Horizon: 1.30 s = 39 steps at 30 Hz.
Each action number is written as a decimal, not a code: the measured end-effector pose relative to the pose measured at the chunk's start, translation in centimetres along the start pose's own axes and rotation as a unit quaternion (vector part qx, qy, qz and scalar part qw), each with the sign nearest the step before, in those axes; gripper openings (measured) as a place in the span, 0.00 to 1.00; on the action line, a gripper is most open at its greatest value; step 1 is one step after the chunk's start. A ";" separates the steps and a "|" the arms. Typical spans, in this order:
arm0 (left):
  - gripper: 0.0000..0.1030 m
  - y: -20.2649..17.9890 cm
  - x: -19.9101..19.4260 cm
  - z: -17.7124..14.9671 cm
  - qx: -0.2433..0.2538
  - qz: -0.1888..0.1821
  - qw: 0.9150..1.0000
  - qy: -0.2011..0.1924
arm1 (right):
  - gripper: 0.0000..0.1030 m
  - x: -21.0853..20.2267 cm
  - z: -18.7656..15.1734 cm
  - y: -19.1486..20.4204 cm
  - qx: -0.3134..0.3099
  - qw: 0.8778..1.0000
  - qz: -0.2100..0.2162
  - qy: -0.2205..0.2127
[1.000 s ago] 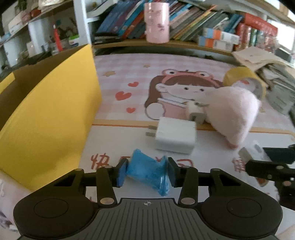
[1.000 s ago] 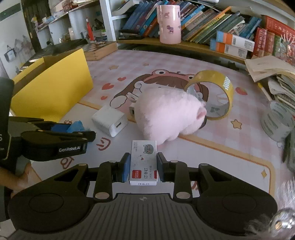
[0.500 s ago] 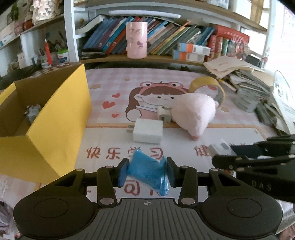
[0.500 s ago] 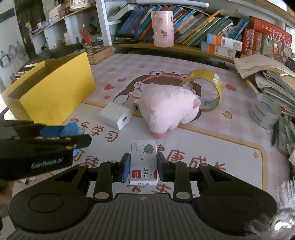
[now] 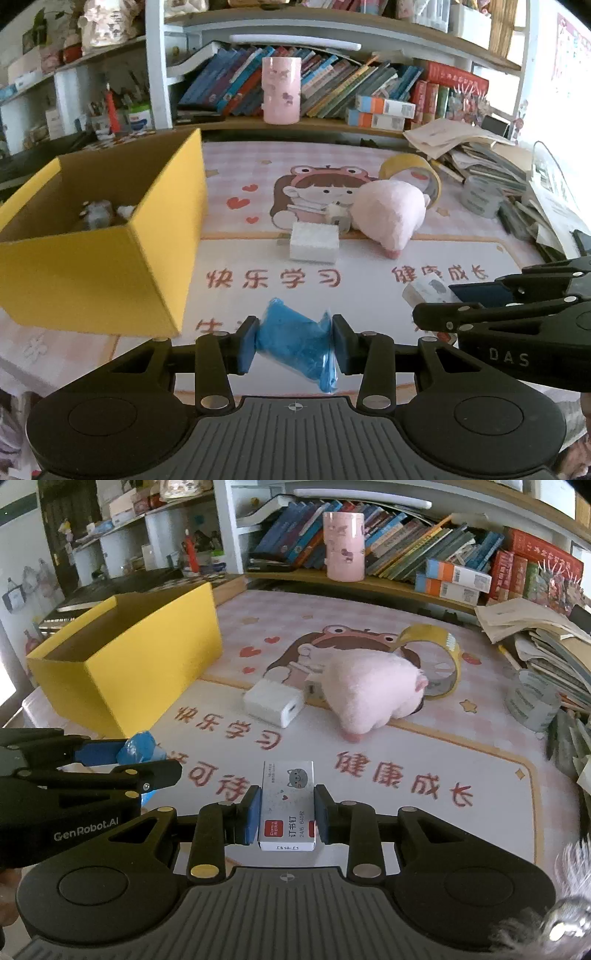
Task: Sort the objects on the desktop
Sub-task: 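Lift the blue item and white box with both tools toward the yellow box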
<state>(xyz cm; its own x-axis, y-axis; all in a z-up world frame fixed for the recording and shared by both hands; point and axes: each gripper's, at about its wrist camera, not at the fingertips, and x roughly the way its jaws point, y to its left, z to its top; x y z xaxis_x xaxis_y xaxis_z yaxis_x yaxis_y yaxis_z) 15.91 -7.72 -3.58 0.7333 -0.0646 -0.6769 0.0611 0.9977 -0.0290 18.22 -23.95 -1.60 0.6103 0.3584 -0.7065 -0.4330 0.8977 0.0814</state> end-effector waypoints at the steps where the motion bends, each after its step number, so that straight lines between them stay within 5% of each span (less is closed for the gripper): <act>1: 0.39 0.3 -0.3 -0.2 -0.001 0.000 1.000 0.000 | 0.27 -0.1 -0.2 0.5 -0.002 1.000 0.000 0.001; 39: 0.38 11.1 -11.4 -9.2 0.002 0.009 1.000 -0.005 | 0.27 -3.9 -6.9 17.7 -0.010 1.000 0.021 -0.009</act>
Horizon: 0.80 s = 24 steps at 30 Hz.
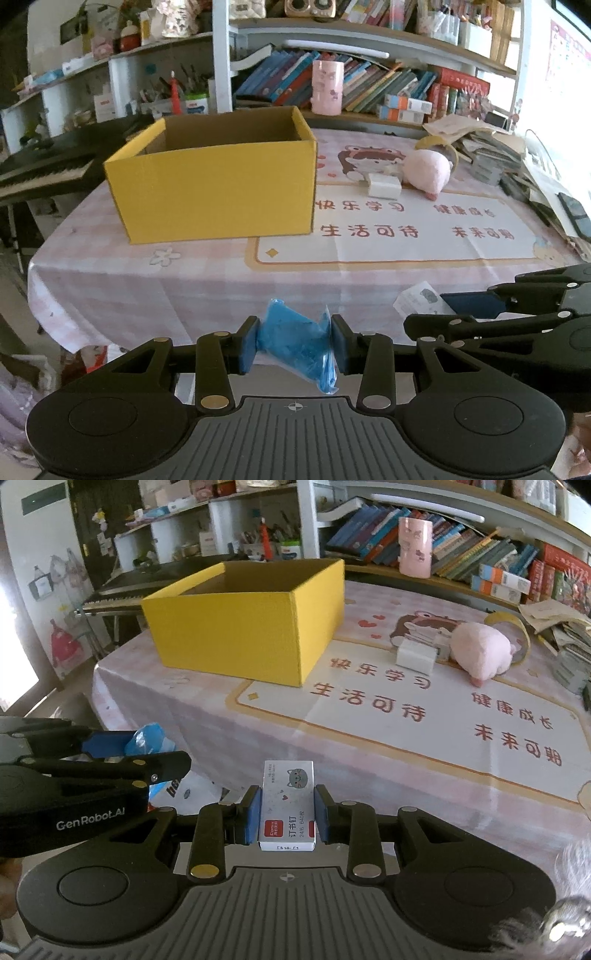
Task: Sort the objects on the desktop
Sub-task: 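Lift the blue item and white box with both tools toward the yellow box, then lower the blue item with the left tool while the right tool lowers the white box into the yellow box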
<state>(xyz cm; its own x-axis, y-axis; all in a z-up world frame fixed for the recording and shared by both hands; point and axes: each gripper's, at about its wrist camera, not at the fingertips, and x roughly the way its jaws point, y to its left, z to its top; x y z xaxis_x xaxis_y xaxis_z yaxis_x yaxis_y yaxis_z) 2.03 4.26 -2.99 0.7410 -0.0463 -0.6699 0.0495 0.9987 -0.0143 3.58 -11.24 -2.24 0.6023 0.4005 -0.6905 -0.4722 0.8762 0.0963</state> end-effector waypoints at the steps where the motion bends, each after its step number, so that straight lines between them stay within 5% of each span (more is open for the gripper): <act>1: 0.38 0.2 -0.1 0.0 -0.002 0.001 1.000 -0.001 | 0.27 0.0 0.1 0.3 -0.003 1.000 0.002 -0.001; 24: 0.37 4.0 -1.8 -0.7 -0.034 0.033 0.999 -0.018 | 0.27 1.5 1.4 3.7 -0.040 0.999 0.028 -0.005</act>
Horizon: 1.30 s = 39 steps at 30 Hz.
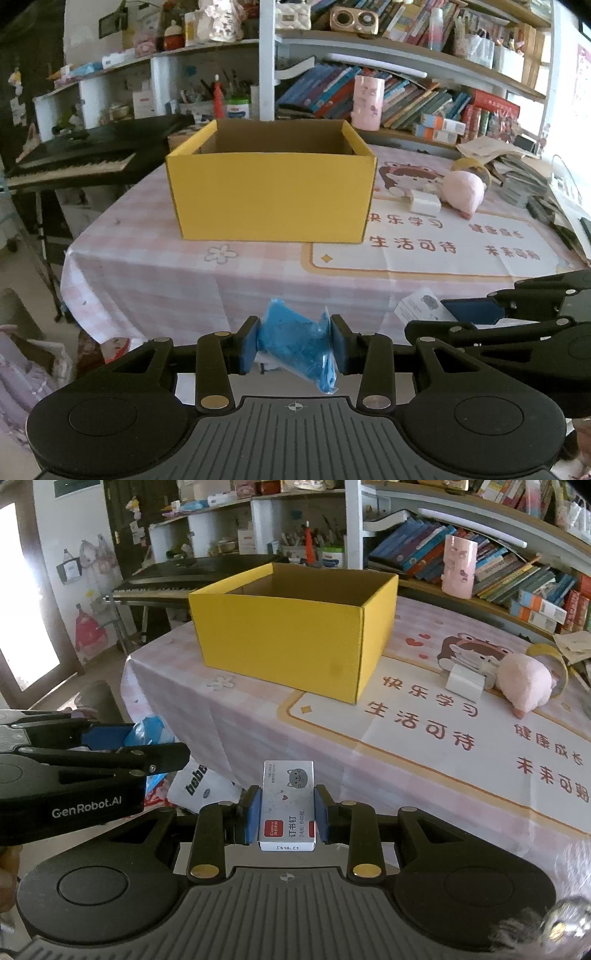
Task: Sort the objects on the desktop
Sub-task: 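Lower the blue item with the left tool while the right tool lowers the white box into the yellow box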
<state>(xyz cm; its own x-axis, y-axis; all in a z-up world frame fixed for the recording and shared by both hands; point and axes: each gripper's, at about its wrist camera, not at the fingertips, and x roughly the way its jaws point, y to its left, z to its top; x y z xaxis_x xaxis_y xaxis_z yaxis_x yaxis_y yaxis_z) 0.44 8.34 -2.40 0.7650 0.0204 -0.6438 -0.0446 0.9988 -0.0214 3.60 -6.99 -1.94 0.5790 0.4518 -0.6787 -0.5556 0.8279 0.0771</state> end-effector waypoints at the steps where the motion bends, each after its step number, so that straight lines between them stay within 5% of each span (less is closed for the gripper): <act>1: 0.37 0.1 0.0 0.0 0.000 0.001 1.000 -0.001 | 0.27 0.1 0.1 0.1 -0.001 1.000 0.001 -0.001; 15: 0.37 2.4 1.2 3.0 -0.011 0.014 1.000 -0.017 | 0.27 2.1 3.4 0.2 -0.016 1.000 0.017 -0.002; 30: 0.37 3.6 5.4 13.2 0.009 0.034 0.996 -0.084 | 0.27 5.1 15.2 -4.1 -0.027 0.995 0.038 -0.086; 39: 0.37 4.6 12.3 17.6 0.030 0.036 0.998 -0.046 | 0.27 12.0 20.0 -6.2 -0.125 0.990 0.036 -0.045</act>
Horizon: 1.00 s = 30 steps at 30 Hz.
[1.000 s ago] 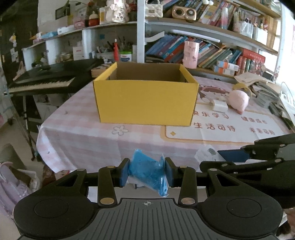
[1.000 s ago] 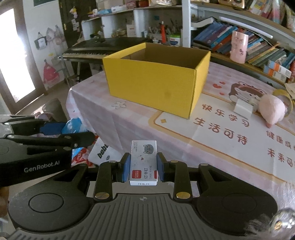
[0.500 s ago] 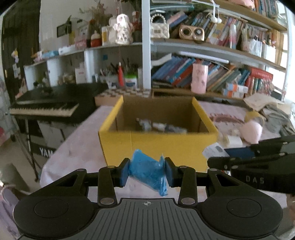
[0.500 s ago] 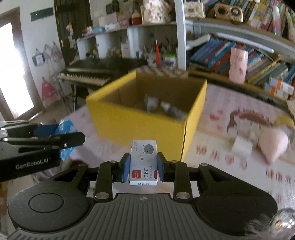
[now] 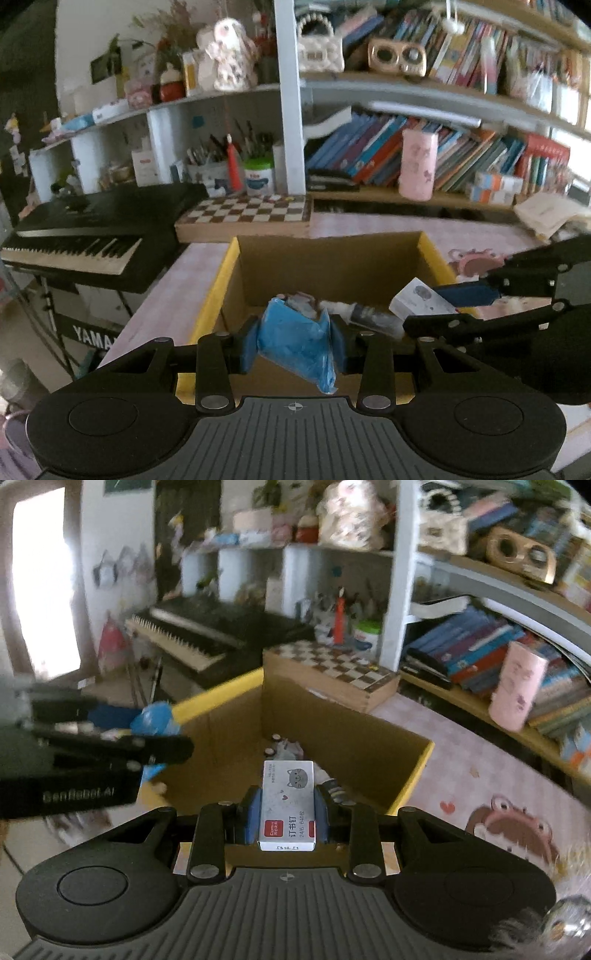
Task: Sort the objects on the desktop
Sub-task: 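Lower the blue item with the left tool while the right tool lowers the white box into the yellow box, then open both tools to release the items into the yellow box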
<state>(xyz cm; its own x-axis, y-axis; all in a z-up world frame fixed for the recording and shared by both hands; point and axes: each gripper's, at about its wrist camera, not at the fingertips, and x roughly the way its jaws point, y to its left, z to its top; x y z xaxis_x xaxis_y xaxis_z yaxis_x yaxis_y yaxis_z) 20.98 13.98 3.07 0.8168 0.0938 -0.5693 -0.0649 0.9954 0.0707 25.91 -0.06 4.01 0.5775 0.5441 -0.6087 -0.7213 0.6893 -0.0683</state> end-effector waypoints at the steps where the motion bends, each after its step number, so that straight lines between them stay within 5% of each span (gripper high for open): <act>1: 0.37 0.1 0.9 0.3 0.006 0.002 1.000 0.007 | 0.27 0.9 0.1 -0.2 -0.009 1.000 0.001 0.007; 10: 0.37 0.3 7.9 0.7 0.047 0.005 0.995 0.083 | 0.27 8.8 1.2 -0.3 -0.140 0.984 0.035 0.109; 20: 0.37 0.1 10.9 0.4 0.067 -0.016 0.984 0.165 | 0.27 11.8 1.3 -0.6 -0.166 0.966 0.077 0.183; 30: 0.42 -0.5 10.7 0.1 0.058 -0.001 0.986 0.157 | 0.27 12.0 1.1 -0.3 -0.178 0.962 0.088 0.186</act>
<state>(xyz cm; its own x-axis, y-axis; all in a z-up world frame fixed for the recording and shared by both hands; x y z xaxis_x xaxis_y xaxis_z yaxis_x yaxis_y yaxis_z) 29.81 14.52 -3.01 0.5978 0.1108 -0.7939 0.0183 0.9882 0.1518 33.48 6.76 -2.36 0.3048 0.3831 -0.8720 -0.9194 0.3574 -0.1644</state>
